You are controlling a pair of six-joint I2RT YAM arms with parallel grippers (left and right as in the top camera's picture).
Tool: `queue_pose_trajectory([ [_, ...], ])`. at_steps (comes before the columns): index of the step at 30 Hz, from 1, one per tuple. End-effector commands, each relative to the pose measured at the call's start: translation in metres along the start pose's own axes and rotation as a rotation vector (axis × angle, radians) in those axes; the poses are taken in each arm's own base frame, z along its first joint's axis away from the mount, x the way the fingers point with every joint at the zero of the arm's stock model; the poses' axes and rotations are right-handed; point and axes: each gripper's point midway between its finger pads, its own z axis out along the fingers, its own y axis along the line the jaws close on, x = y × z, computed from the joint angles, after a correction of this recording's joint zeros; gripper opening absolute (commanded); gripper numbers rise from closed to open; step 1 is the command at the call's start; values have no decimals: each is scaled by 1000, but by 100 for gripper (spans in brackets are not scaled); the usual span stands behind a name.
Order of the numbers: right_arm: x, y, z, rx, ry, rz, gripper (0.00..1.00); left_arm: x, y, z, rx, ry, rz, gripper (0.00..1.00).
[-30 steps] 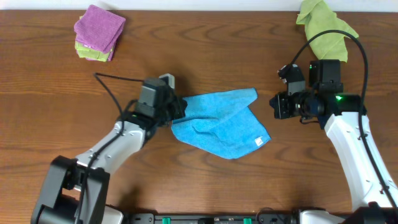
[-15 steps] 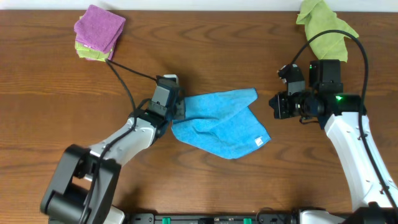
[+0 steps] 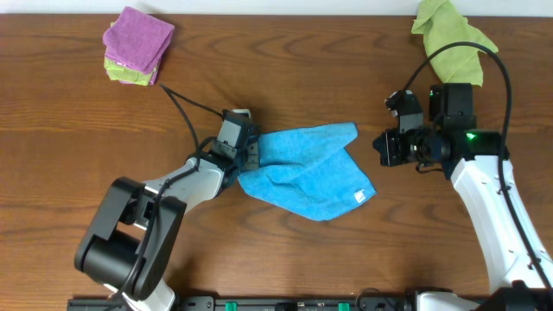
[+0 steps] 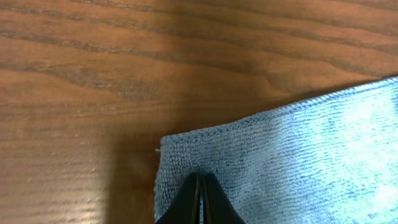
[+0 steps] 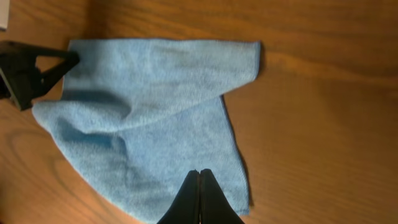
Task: Fold the cloth
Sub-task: 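Pull the blue cloth leftward with the left gripper to flatten it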
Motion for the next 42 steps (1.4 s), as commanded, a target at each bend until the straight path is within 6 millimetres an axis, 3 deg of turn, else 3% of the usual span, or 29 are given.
queue_pose_trajectory([
  [1, 1, 4, -6, -12, 6, 12, 1, -3, 4, 10, -14, 1, 18, 5],
  [11, 26, 16, -4, -34, 108, 27, 1, -42, 56, 40, -122, -32, -27, 5],
  [18, 35, 39, 16, -39, 135, -82, 1, -90, 66, 44, -117, -107, 3, 5],
  [25, 36, 44, 38, -34, 114, -89, 1, -111, 59, 41, -89, -146, 21, 5],
  [29, 37, 45, 39, -36, 122, -93, 1, -136, 51, 20, -69, -192, 11, 5],
  [31, 37, 46, 39, -37, 122, -93, 2, -159, 44, -7, -60, -249, 12, 5],
  [35, 38, 49, 39, -53, 126, -95, 1, -179, 36, -47, -46, -312, 13, 6],
  [38, 40, 49, 39, -53, 131, -93, 1, -172, 37, -64, -59, -279, 11, 6],
  [42, 40, 51, 39, -64, 131, -93, 2, -148, 53, -65, -140, -183, 5, 9],
])
